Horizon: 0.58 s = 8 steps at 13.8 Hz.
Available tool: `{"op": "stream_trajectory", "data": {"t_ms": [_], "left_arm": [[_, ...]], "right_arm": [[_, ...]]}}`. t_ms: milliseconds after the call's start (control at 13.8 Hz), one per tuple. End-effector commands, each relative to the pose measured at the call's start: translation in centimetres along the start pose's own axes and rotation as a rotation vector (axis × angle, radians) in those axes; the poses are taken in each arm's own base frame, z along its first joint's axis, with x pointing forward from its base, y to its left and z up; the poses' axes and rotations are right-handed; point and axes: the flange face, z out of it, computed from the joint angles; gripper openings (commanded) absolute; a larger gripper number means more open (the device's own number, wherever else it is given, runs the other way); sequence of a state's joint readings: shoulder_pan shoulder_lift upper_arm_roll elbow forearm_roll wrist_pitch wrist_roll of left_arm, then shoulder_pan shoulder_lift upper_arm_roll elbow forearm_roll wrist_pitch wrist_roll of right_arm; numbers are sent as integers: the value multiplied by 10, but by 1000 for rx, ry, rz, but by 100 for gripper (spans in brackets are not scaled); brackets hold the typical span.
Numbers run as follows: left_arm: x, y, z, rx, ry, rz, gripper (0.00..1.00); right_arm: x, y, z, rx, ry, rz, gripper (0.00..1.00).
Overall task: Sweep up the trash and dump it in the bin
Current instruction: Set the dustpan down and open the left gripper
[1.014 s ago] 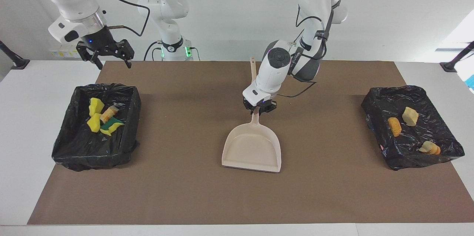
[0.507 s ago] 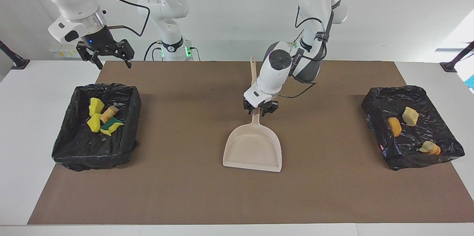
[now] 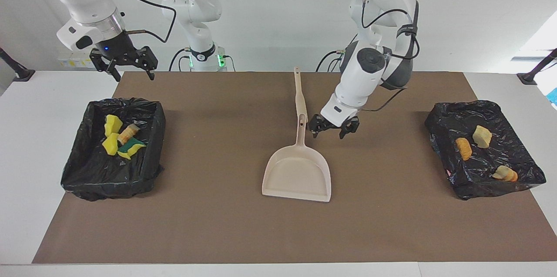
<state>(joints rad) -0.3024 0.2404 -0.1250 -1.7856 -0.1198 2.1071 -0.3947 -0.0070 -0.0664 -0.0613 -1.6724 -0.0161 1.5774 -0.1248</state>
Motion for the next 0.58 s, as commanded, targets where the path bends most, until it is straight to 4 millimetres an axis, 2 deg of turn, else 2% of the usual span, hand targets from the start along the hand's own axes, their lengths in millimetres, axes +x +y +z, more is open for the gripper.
{"op": "stream_trajectory", "data": {"t_ms": [0, 290, 435, 507], "left_arm": [[11, -52, -27, 4, 0, -54, 100], [19, -130, -62, 21, -29, 36, 100], [13, -156, -90, 29, -37, 78, 100], [9, -161, -106, 31, -38, 75, 100]], "right_arm": [[-3, 1, -4, 18, 8, 18, 100], [-3, 0, -4, 18, 6, 17, 100], [-3, 2, -4, 18, 6, 20, 100], [-3, 2, -4, 18, 6, 20, 100]]}}
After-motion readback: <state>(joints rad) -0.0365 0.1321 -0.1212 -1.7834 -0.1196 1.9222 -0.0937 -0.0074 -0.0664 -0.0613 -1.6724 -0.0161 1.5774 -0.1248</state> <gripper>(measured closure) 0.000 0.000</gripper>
